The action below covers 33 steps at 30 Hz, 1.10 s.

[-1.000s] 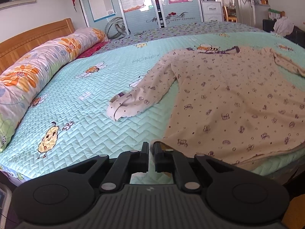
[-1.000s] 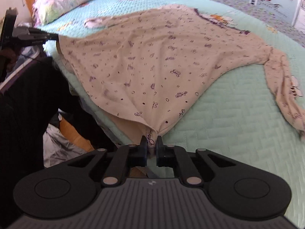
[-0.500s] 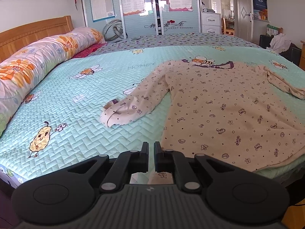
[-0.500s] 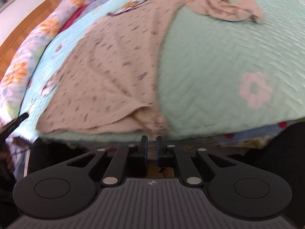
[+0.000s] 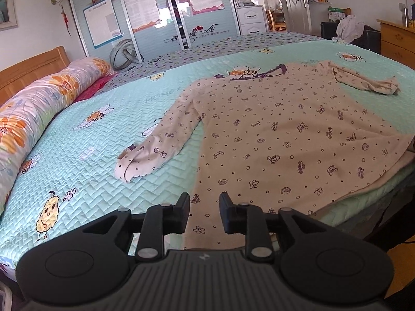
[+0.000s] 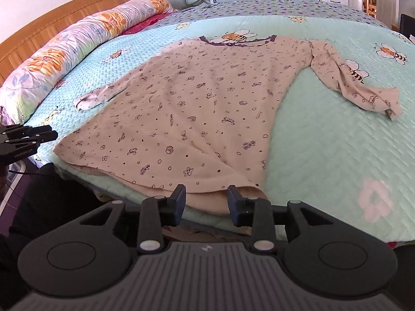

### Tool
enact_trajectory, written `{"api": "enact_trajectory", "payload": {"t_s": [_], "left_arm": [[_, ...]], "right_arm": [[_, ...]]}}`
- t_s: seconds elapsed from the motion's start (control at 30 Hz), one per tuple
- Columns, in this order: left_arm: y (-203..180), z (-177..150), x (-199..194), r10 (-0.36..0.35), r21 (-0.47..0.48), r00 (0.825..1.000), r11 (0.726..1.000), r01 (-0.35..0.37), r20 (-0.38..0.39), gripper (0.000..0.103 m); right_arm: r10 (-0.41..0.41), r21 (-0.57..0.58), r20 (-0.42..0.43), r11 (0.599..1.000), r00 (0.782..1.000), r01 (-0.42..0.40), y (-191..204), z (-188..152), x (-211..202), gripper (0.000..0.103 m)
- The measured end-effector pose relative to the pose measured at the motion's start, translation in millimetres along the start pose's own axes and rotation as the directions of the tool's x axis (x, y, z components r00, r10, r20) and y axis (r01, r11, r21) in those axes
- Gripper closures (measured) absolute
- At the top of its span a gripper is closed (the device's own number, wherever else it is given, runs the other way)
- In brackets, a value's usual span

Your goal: Fold clothes

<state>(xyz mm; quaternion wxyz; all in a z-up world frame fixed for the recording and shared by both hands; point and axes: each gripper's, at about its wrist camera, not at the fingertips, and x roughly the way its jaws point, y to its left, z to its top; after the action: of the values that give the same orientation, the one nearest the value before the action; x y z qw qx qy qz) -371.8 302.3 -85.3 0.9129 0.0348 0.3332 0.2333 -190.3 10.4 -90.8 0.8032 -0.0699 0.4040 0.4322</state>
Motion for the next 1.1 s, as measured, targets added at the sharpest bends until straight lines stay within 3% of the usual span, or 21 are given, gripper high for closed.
{"api": "enact_trajectory", "payload": {"t_s": [0.13, 0.17, 0.23, 0.3, 0.33, 0.4, 0.53, 0.73, 0.87, 0.97, 1.03, 1.1], "left_arm": [[-18, 16, 11, -0.11, -0.089, 0.994, 0.99, 0.11, 0.008, 0.052], [-28, 20, 16, -0.149, -0.081, 0.989, 0.985, 0.149, 0.016, 0.045], [-50, 22, 34, -0.187, -0.029, 0.982, 0.982, 0.187, -0.007, 0.043], [-59, 14, 57, -0.171, -0.001, 0.98, 0.985, 0.171, -0.099, 0.047], [-58, 6, 66, -0.156, 0.001, 0.975, 0.987, 0.158, -0.157, 0.058], [-33, -10, 63, -0.153, -0.055, 0.97, 0.988, 0.145, -0.188, 0.059], [33, -37, 35, 0.004, -0.122, 0.971, 0.992, -0.034, -0.24, 0.079], [59, -25, 5, 0.062, -0.214, 0.985, 0.972, -0.097, -0.163, 0.082], [5, 4, 10, -0.104, -0.144, 0.993, 0.985, 0.095, -0.059, 0.072], [-48, 17, 29, -0.214, -0.027, 0.975, 0.977, 0.212, -0.053, 0.068], [-60, 8, 46, -0.204, 0.018, 0.973, 0.978, 0.207, -0.111, 0.066], [-60, -3, 58, -0.172, 0.035, 0.972, 0.983, 0.179, -0.163, 0.066]], "right_arm": [[0.025, 0.036, 0.029, 0.999, 0.999, -0.027, 3, 7, 2, 0.067], [0.03, 0.052, 0.036, 0.998, 0.999, -0.032, 3, 9, 3, 0.066], [0.031, 0.082, 0.046, 0.996, 0.998, -0.035, 1, 11, 3, 0.065], [0.022, 0.102, 0.055, 0.994, 0.998, -0.028, -1, 12, 2, 0.064], [0.013, 0.106, 0.059, 0.994, 0.998, -0.02, -2, 12, 0, 0.063], [-0.001, 0.118, 0.075, 0.993, 0.997, -0.008, -5, 10, -7, 0.057], [0.002, 0.163, 0.113, 0.986, 0.994, -0.02, -18, 8, -15, 0.052], [0.01, 0.141, 0.135, 0.99, 0.991, -0.029, -10, 17, -7, 0.052], [0.011, 0.144, 0.131, 0.989, 0.991, -0.03, -11, 23, -3, 0.052], [0.047, 0.166, 0.019, 0.985, 0.999, -0.05, -14, 20, 18, 0.052], [0.096, 0.193, -0.085, 0.978, 0.992, -0.078, -16, 13, 33, 0.052], [0.193, 0.243, -0.201, 0.96, 0.96, -0.142, -17, -4, 45, 0.052]]}}
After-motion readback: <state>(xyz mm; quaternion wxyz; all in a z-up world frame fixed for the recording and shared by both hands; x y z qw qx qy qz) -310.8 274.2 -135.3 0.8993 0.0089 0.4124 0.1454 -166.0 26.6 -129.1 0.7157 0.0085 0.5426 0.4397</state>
